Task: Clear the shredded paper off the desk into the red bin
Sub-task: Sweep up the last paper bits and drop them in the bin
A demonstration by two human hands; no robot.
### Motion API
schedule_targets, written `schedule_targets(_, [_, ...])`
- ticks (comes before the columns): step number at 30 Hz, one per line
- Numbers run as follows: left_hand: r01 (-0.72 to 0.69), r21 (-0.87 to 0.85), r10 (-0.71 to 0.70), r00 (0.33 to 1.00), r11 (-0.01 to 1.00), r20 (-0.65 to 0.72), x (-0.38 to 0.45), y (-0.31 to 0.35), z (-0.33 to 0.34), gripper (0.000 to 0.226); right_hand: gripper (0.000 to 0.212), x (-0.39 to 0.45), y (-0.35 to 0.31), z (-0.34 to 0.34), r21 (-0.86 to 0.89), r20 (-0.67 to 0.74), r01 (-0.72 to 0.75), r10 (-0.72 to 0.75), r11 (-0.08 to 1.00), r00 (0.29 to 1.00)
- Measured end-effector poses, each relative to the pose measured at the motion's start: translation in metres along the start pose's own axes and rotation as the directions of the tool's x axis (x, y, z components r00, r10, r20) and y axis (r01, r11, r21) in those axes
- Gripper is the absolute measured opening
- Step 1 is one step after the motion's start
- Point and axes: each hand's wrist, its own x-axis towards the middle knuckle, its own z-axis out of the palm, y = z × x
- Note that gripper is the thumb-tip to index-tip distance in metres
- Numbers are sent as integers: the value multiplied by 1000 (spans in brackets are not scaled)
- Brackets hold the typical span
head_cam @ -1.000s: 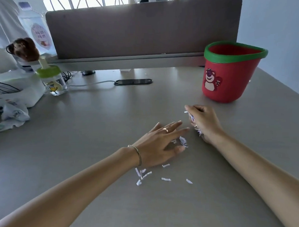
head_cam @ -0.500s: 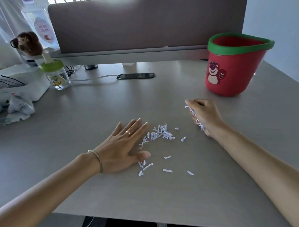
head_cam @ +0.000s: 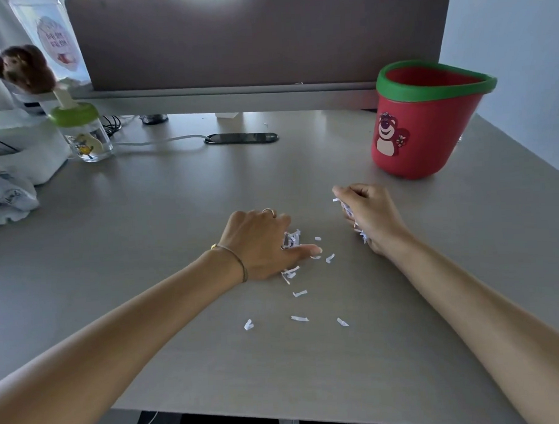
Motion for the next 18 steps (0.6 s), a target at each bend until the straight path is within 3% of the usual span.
schedule_targets(3, [-36, 42, 35, 999, 998, 10, 1, 7, -2, 70, 60, -1, -1, 0, 0, 4, 0, 0, 1000, 1000])
schedule_targets(8, [-121, 36, 123, 990, 992, -66, 2, -4, 1, 39, 54, -3, -1, 2, -87, 24, 24, -22, 996, 999])
schedule_targets(11, [-177, 57, 180, 983, 983, -47, 11, -15, 2, 32, 47, 0, -2, 2, -147, 54, 17, -9, 989, 999])
schedule_targets(18, [-67, -30, 65, 996, 997, -68, 52, -32, 15, 34, 50, 37, -11, 10, -131, 25, -86, 90, 988, 996])
